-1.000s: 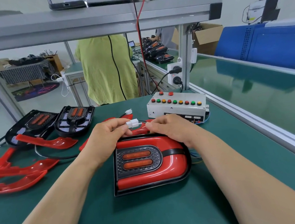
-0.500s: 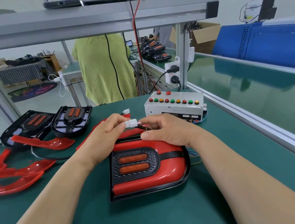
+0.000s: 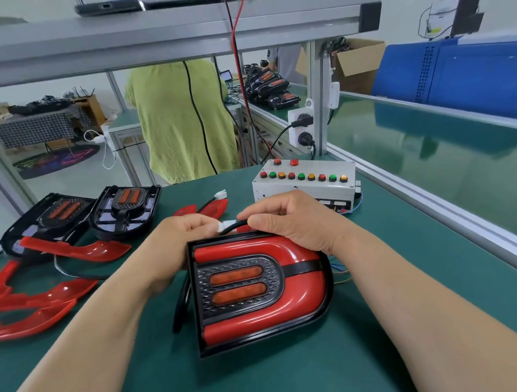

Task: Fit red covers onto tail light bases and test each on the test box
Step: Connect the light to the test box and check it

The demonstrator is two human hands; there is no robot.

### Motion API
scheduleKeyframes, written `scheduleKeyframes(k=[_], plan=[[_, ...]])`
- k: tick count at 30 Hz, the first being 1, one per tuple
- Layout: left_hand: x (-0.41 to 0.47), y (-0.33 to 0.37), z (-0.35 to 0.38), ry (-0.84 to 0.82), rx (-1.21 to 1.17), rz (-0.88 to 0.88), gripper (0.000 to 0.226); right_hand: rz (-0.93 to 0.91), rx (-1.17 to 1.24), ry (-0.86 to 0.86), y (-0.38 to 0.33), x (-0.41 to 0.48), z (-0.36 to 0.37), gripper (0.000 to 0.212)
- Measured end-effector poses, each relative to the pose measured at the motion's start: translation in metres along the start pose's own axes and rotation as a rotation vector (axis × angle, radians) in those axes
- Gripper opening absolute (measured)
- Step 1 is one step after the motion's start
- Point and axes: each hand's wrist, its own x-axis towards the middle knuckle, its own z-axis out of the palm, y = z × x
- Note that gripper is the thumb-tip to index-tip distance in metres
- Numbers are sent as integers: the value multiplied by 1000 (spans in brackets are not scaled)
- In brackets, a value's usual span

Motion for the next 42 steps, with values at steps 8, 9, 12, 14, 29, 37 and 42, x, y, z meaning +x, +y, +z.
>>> scheduleKeyframes(k=[8, 9, 12, 14, 29, 37, 42], plan=[[-4, 4, -10, -314, -178, -138, 81, 36, -110, 48, 6, 7, -1, 11], [-5, 4, -10, -336, -162, -115, 79, 38, -118, 55, 6, 7, -1, 12], [-6, 0, -5, -350, -27, 16, 57, 44, -127, 71, 8, 9, -1, 14], [-6, 0, 0, -314, 4, 68, 53, 54, -109, 83, 11, 8, -2, 18], [15, -6, -2, 277, -823, -108, 57, 291, 752, 266, 11, 16, 7, 90], [18, -6, 8, 337, -971, -214, 69, 476, 803, 61, 6, 16, 41, 104], [15, -1, 19, 227, -986, -195, 90, 456, 739, -192, 8, 10, 50, 26]])
